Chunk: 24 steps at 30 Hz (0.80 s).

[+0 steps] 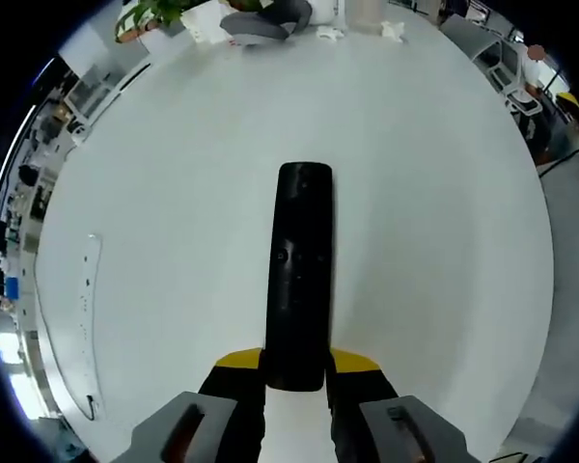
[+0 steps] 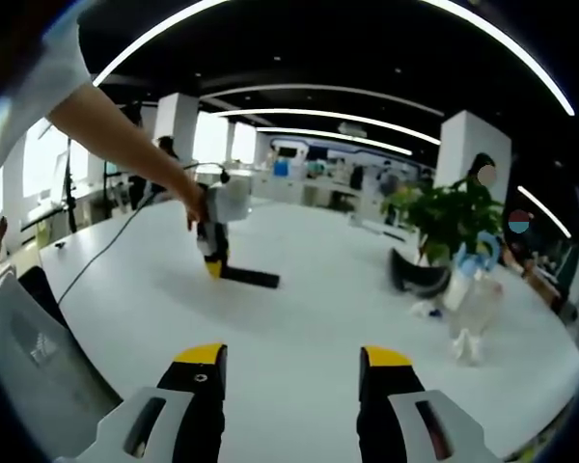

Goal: Press the specified remote control buttons in sequence, fully releasing each button before pressing the next.

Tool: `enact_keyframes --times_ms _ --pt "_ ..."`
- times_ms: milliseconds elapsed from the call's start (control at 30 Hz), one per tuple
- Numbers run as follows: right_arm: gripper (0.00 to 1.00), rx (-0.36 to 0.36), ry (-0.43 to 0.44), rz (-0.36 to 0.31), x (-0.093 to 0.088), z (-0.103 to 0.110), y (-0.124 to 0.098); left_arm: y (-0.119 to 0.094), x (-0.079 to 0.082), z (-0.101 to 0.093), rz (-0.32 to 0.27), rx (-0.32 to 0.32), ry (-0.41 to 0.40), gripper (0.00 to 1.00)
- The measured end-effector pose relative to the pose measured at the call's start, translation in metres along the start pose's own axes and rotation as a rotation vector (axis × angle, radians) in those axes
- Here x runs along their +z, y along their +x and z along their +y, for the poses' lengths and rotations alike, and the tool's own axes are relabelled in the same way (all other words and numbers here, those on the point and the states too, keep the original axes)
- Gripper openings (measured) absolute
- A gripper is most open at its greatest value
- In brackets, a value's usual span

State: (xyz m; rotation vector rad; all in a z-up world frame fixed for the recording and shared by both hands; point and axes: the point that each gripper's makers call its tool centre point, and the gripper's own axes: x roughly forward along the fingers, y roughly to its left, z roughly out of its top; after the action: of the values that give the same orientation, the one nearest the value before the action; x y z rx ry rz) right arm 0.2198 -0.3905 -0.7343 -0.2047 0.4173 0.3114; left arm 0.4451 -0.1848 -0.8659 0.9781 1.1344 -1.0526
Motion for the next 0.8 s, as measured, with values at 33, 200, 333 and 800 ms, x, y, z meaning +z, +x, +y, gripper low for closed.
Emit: enact_keyframes --times_ms 33,200,333,800 --pt "0.53 0.002 0.000 -0.002 0.000 0.000 0.000 0.000 0.000 -0.001 0.003 -0.001 0.000 0.23" --pt "0.52 -0.004 0.021 -0.045 0.008 -0.003 -0.005 -0.001 -0.001 -0.009 0.017 0.018 0.012 0.23" --pt "0.52 0.002 0.012 -0.044 0.007 -0.001 -0.004 -0.002 -0.002 -0.017 0.027 0.013 0.014 0.23" --pt "0.50 0.017 0.014 -0.042 0.007 0.002 -0.003 -0.002 -0.003 -0.042 0.051 -0.027 0.005 0.23"
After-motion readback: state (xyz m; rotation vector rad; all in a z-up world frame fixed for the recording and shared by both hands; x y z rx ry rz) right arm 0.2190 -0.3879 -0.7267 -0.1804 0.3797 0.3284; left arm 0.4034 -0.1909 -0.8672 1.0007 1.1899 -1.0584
